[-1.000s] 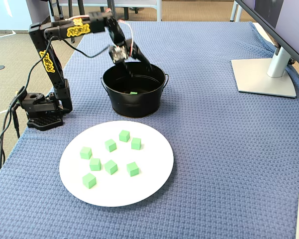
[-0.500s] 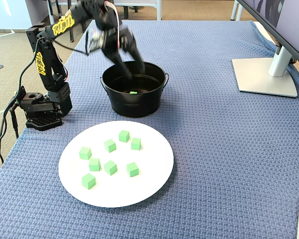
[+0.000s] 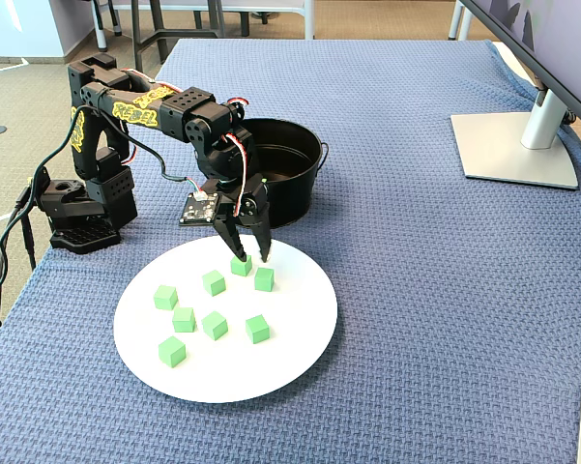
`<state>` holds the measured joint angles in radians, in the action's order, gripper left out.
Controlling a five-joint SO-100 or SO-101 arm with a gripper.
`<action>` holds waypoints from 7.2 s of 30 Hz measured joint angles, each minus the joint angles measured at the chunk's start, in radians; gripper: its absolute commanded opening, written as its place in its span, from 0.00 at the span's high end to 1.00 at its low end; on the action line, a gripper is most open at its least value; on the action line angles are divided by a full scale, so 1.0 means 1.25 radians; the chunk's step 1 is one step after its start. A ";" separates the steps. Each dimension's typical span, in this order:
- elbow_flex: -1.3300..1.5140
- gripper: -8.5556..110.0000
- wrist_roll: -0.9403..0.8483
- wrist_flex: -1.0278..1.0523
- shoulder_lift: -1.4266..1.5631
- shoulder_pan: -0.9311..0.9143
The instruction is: Pick up the green cubes from the white plate and place them in the black recipient
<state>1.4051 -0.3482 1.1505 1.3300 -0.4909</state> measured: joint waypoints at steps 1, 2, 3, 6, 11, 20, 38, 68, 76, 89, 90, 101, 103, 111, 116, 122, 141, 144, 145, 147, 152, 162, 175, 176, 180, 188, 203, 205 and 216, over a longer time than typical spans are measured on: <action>0.000 0.76 -0.002 -0.002 -0.009 0.000; 0.000 0.74 -0.006 -0.005 -0.015 0.000; 0.002 0.73 -0.010 -0.011 -0.017 0.000; 0.022 0.74 -0.034 -0.021 -0.017 0.002; 0.069 0.75 -0.093 -0.022 -0.017 0.047; 0.082 0.78 -0.171 -0.022 -0.056 0.052; 0.020 0.85 -0.167 -0.023 -0.128 0.025; 0.085 0.93 0.085 0.071 0.253 0.011; 0.248 0.93 0.187 0.217 0.658 0.346; 0.255 0.79 0.296 0.118 0.466 0.622; 0.260 0.70 0.296 0.106 0.455 0.619; 0.291 0.67 0.256 0.107 0.509 0.588; 0.260 0.69 0.254 0.144 0.524 0.531; 0.189 0.73 0.268 0.147 0.536 0.225; 0.238 0.75 0.270 0.063 0.464 0.107; 0.265 0.74 0.206 -0.009 0.322 0.055; 0.222 0.75 -0.087 0.079 0.099 0.042; 0.195 0.75 -0.087 0.083 0.063 0.053; 0.187 0.75 -0.087 0.086 0.054 0.053; 0.167 0.76 -0.087 0.087 0.033 0.049; 0.156 0.76 -0.085 0.064 0.002 0.043; 0.190 0.78 -0.010 -0.027 -0.005 0.042; 0.264 0.79 -0.001 -0.053 -0.002 0.069; 0.264 0.81 0.000 -0.053 0.000 0.074; 0.264 0.89 0.009 -0.053 0.006 0.088; 0.266 0.93 0.021 -0.059 0.025 0.088; 0.260 0.93 0.220 0.028 0.433 0.102; 0.260 0.93 0.249 0.040 0.502 0.167; 0.180 0.93 0.382 0.076 0.415 0.565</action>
<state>1.6306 0.1289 1.2456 1.8484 0.2148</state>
